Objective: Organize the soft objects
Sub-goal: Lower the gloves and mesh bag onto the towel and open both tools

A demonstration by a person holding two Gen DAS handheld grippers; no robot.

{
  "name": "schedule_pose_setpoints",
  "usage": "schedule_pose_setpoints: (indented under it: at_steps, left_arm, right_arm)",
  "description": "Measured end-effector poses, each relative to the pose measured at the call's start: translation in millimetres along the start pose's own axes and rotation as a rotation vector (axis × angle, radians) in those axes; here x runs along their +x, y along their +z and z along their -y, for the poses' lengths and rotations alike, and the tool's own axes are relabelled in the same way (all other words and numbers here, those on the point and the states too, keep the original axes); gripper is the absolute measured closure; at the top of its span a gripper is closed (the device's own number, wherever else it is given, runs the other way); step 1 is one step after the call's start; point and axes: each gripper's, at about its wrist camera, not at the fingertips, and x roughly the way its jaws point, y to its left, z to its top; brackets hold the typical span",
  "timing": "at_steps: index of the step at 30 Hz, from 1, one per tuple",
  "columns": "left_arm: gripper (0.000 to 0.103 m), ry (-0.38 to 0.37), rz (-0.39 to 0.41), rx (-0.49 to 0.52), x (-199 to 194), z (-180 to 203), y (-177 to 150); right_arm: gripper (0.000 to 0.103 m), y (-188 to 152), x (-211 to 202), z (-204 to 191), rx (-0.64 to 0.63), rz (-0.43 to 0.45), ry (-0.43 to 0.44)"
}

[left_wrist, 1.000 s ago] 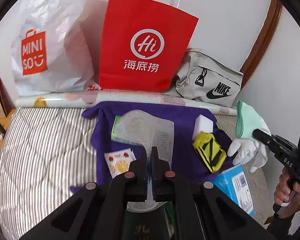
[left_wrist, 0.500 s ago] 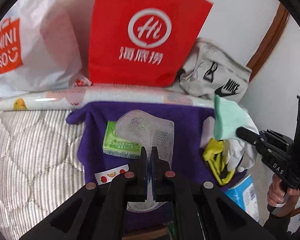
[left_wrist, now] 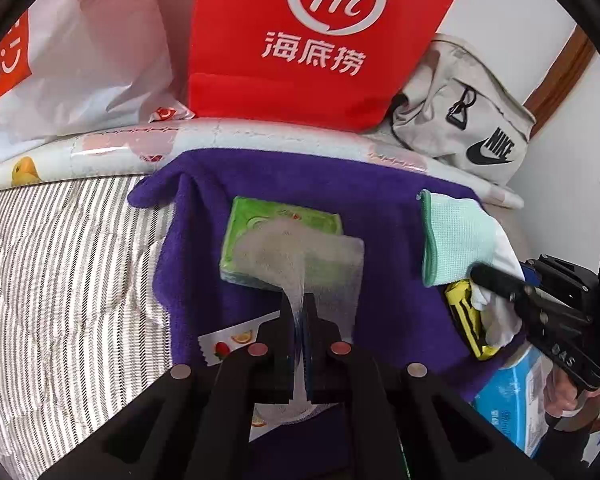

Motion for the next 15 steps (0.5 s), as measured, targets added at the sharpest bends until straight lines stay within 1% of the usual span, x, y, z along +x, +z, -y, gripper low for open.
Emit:
schedule_pose_setpoints:
  at_steps: [1, 2, 3, 4, 5, 6, 7, 9, 11, 12, 15]
  left_arm:
    - [0.098, 0.021, -0.003, 0.004, 0.0, -0.1, -0.6]
    - [0.094, 0.034, -0.003, 0.008, -0.9, -0.4, -0.8]
    - [0.087, 0.042, -0.002, 0.013, -2.1, -0.4, -1.4]
    - [0.082, 0.043, -0.006, 0.013, -3.1, -1.2, -1.8]
    - [0.074, 0.047, -0.011, 0.01, -3.9, -2.0, -1.8]
    - [0.068, 0.052, -0.012, 0.006, -5.1, -2.6, -1.8]
    - [0.065, 0.056, -0.012, 0.003, -7.1, -3.4, -2.2]
    - [0.054, 0.064, -0.007, -0.001, -12.4, -4.2, -3.4]
    - [0.051, 0.07, 0.004, -0.003, -19.3, -5.1, -5.0]
    - [0.051, 0.076, 0.008, -0.001, -22.7, -4.5, -5.9]
    - [0.051, 0.099, 0.025, 0.003, -35.2, -2.1, -9.7]
  right_arm:
    - [0.068, 0.0, 2.6, 0.0, 0.005, -0.015, 0.004]
    - [0.065, -0.6, 3.3, -0.4, 0.009, -0.016, 0.005]
    - [0.063, -1.5, 2.2, -1.3, 0.007, -0.01, 0.007]
    - [0.061, -2.2, 0.6, -3.0, 0.0, -0.008, 0.009]
    - [0.054, -2.3, -0.5, -4.1, -0.004, -0.008, 0.009]
    - [0.049, -2.5, -2.5, -5.1, -0.009, -0.004, 0.008]
    - [0.047, -2.9, -5.5, -6.3, -0.012, 0.007, 0.0]
    - [0.042, -4.3, -10.6, -8.3, -0.016, 0.016, -0.012]
    - [0.041, -6.3, -17.3, -9.5, -0.018, 0.025, -0.018]
    - [0.038, -6.8, -19.9, -10.0, -0.018, 0.029, -0.024]
    - [0.037, -10.3, -32.1, -9.8, -0.009, 0.05, -0.048]
